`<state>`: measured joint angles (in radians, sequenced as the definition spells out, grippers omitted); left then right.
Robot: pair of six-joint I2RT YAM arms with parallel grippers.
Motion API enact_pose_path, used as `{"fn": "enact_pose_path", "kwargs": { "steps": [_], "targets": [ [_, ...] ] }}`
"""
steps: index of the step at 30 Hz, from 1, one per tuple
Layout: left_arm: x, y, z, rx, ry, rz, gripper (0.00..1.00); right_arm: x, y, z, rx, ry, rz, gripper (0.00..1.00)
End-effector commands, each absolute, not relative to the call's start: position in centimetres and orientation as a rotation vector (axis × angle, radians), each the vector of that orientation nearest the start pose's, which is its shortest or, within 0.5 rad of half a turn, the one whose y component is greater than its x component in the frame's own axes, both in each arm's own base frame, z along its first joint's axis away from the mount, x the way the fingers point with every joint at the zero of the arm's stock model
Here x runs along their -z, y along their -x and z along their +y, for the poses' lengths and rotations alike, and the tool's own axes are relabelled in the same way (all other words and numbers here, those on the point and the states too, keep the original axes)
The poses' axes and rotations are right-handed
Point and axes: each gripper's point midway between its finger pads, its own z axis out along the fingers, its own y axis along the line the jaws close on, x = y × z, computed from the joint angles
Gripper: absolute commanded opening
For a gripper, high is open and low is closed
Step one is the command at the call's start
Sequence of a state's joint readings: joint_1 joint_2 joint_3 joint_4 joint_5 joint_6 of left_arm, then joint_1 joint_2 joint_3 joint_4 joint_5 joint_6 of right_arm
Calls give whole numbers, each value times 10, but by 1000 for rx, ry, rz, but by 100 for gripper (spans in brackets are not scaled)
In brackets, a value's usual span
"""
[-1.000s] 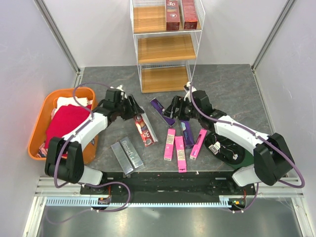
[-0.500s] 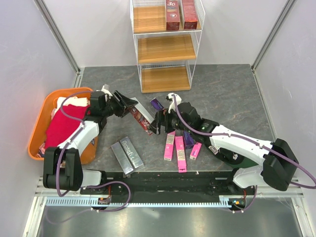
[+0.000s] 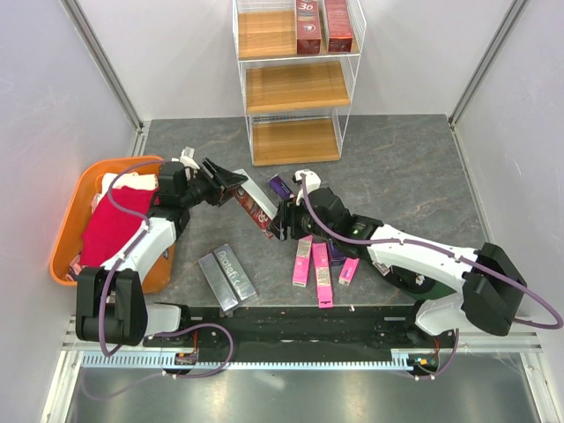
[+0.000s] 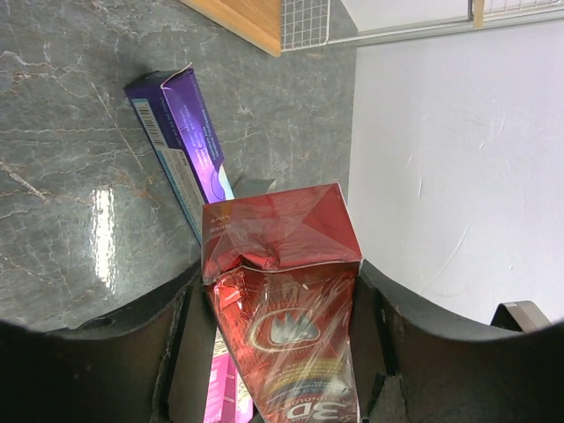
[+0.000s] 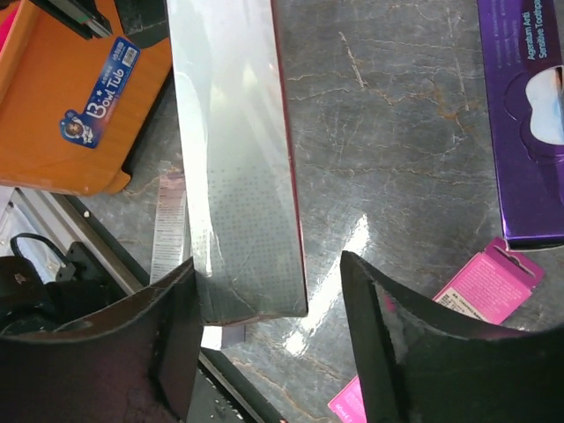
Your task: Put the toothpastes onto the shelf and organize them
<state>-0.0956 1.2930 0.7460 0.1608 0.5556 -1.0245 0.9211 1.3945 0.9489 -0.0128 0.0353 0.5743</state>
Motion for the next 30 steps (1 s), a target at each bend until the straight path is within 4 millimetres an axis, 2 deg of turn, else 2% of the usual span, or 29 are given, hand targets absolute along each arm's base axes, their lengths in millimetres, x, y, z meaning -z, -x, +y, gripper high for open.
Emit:
{"fn": "enact_pose_path", "kwargs": {
  "steps": [1,3,6,9,11,12,15,17,18,21,22,24,25,27,30],
  "targets": [
    [-227,-352,-164,1351,522,1957,39,-187,-256,359,-876,341,2079,63],
    [-228,-352,-164,1356,518,1952,40,-188,-256,360,-888,340,2070,56],
    [-229,-350,-165,1358,508,1951,44,-194,-255,363,-917,335,2055,37],
    [-229,-347,-163,1338,491,1956,54,-202,-253,367,-953,333,2041,26],
    [-226,-346,-160,1294,479,1975,61,-205,-253,369,-971,327,2038,24],
    [-226,-345,-159,1277,473,1982,68,-208,-253,370,-983,322,2035,22],
    [-227,-345,-152,1209,451,2002,81,-214,-252,372,-1046,302,2034,20],
    [-226,-345,-146,1156,441,2015,85,-220,-255,372,-1096,291,2025,19],
    [-232,-346,-144,1137,419,2000,88,-223,-255,373,-1122,271,2025,18],
    [-229,-344,-136,1041,406,2052,93,-235,-261,370,-1180,238,2002,17],
    [-237,-346,-133,1003,363,2041,93,-239,-264,368,-1192,228,1996,17],
    [-233,-345,-124,920,375,2071,96,-249,-269,366,-1234,205,1978,16],
    [-241,-347,-120,875,338,2057,97,-253,-270,365,-1249,197,1970,16],
    [-238,-346,-107,772,360,2080,98,-264,-277,362,-1286,187,1943,16],
    [-245,-347,-87,617,350,2078,100,-283,-284,359,-1348,171,1903,15]
  ]
}}
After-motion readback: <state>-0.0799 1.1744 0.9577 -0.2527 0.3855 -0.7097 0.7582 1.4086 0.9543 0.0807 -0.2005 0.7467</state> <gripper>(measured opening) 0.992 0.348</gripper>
